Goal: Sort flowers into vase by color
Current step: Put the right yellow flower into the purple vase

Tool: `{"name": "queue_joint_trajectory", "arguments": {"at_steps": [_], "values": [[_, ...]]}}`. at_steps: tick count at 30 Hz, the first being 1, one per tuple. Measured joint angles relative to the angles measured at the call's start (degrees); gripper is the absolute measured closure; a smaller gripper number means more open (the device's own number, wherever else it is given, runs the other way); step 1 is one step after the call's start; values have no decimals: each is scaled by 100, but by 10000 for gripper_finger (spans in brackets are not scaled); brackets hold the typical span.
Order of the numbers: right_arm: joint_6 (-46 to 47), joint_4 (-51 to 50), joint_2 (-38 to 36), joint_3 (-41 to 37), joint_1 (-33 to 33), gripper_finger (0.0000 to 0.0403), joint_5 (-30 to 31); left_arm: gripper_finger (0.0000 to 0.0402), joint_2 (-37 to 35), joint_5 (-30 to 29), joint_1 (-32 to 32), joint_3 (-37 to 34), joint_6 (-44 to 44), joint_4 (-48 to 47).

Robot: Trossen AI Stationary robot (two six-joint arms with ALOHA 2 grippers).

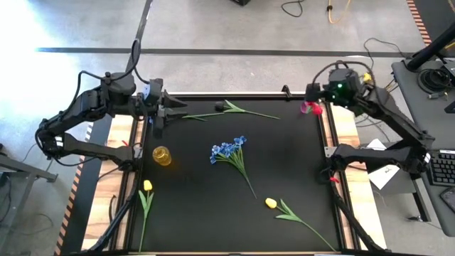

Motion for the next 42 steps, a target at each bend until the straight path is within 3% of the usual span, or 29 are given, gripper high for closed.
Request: {"name": "queue_joint_trajectory", "arguments": {"at_steps": [5,10,20,26,33,42], "values": [[-809,140,-2,468,40,87,-1058,256,22,1,0,0,10,1],[-1054,761,6,474,509,102,-2001,256,242,171,0,2,10,5],[-836,2069,510,412,2637,131,-2059,256,796,315,0,2,90,6],[1,2097,1121,419,4166,151,-1751,256,1039,335,0,2,132,13],[1465,2008,1942,419,5696,168,-1434,256,1013,976,-2,2,210,78],[3922,34,3214,404,7038,175,-1752,256,824,1048,0,2,657,91]]}}
